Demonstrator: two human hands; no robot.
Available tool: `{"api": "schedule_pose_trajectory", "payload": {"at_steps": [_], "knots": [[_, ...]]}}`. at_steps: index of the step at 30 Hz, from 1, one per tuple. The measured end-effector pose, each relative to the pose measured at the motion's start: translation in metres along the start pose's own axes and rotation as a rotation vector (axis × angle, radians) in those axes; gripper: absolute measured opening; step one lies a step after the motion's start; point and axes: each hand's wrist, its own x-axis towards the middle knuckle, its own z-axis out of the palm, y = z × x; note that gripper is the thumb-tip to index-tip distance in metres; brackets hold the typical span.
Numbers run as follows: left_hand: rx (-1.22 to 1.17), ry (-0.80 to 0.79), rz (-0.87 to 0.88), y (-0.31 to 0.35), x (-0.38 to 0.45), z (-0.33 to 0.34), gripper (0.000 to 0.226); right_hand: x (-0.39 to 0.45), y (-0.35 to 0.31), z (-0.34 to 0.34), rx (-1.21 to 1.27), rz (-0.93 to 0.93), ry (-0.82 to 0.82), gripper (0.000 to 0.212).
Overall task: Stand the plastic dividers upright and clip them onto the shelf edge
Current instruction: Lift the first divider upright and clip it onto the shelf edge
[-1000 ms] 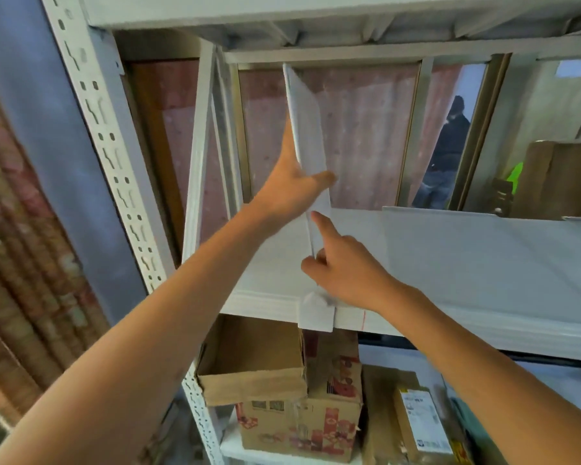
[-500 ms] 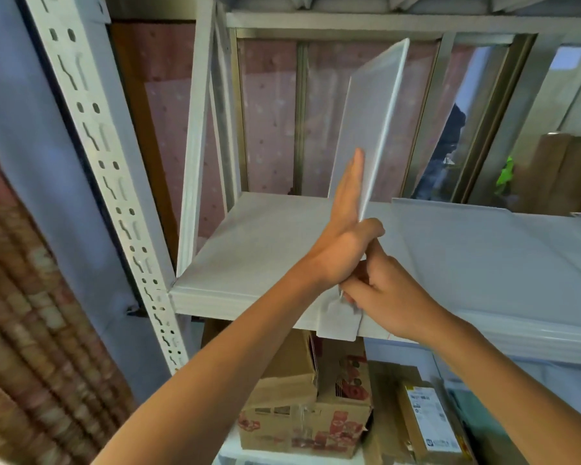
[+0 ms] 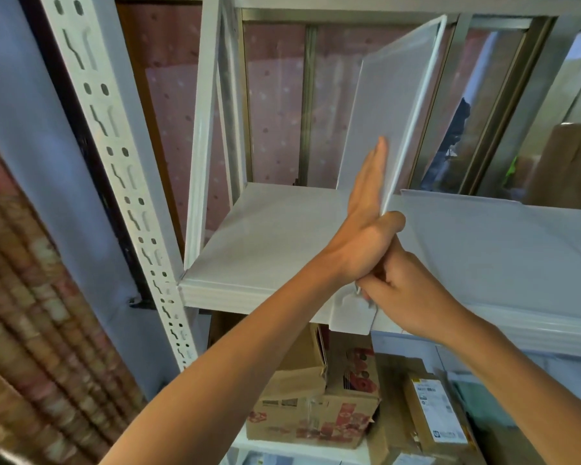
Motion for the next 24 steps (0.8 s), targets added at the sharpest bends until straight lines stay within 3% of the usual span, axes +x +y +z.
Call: {"api": "schedule_pose_trajectory", "payload": {"at_steps": [4, 13, 20, 24], "knots": [[0.023, -0.033, -0.007, 0.0, 0.0, 0.003, 0.097, -0.001, 0.005, 0.006, 0.011, -0.007, 0.048, 0.019], [0.034, 0.024, 0.004, -0.007, 0.0, 0.004, 0.097, 0.002, 0.008, 0.015, -0.07, -0.007, 0.121, 0.023], [-0.082, -0.01, -0.282, -0.013, -0.004, 0.004, 0.057, 0.002, 0.009, 0.023, -0.107, -0.03, 0.114, 0.019], [-0.007, 0.034, -0.181, -0.007, -0.005, 0.002, 0.074, 0.003, 0.004, 0.021, -0.164, -0.052, 0.122, 0.014]]}}
